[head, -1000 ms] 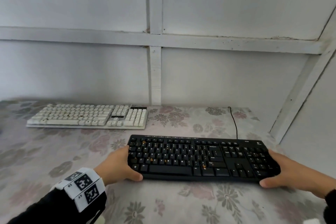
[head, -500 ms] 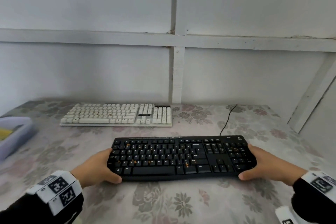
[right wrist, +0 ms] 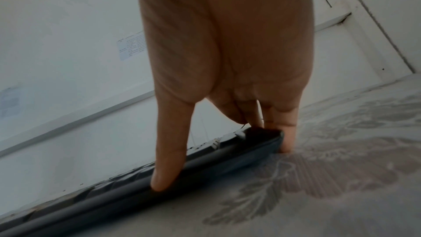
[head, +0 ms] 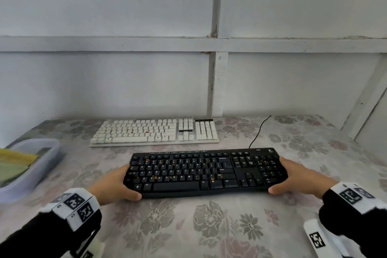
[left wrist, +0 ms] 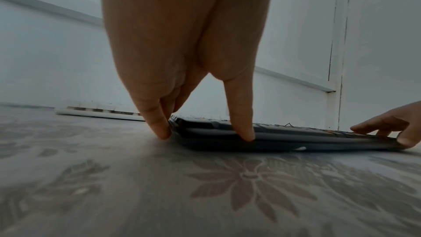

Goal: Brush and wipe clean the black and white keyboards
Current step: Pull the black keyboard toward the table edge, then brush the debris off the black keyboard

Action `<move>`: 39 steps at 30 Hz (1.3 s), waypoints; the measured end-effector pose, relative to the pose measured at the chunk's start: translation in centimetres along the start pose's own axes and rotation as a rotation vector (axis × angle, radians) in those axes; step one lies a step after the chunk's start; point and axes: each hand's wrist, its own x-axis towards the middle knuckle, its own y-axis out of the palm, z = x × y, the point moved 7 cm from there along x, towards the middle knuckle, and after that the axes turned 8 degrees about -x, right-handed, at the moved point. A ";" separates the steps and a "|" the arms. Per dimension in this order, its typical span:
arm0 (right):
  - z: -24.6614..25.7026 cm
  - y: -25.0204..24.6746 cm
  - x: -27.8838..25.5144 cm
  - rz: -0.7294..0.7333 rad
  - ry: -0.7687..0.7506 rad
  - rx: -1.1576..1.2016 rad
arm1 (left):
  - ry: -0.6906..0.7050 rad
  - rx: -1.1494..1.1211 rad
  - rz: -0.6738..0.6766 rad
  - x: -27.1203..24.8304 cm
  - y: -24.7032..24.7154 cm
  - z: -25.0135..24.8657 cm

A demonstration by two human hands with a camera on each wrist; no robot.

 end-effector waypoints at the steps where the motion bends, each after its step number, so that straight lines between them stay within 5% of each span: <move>1: 0.1 0.0 -0.2 0.001 0.007 -0.003 | 0.005 0.018 -0.002 0.0 -0.1 0.0; 14: -0.3 0.4 -0.1 -0.018 0.016 -0.206 | 0.067 0.099 -0.122 -2.3 0.6 -1.3; 17: 2.8 0.6 -0.8 -0.017 -0.012 -0.276 | 0.042 0.076 -0.197 -3.5 -0.2 -0.8; 27: 21.3 3.9 -1.6 -0.031 -0.364 -0.078 | 0.115 0.021 -0.377 -5.9 -8.1 2.2; 39: 49.6 17.4 1.8 0.122 -0.559 -0.019 | 0.004 0.204 -0.497 -5.7 -25.5 12.8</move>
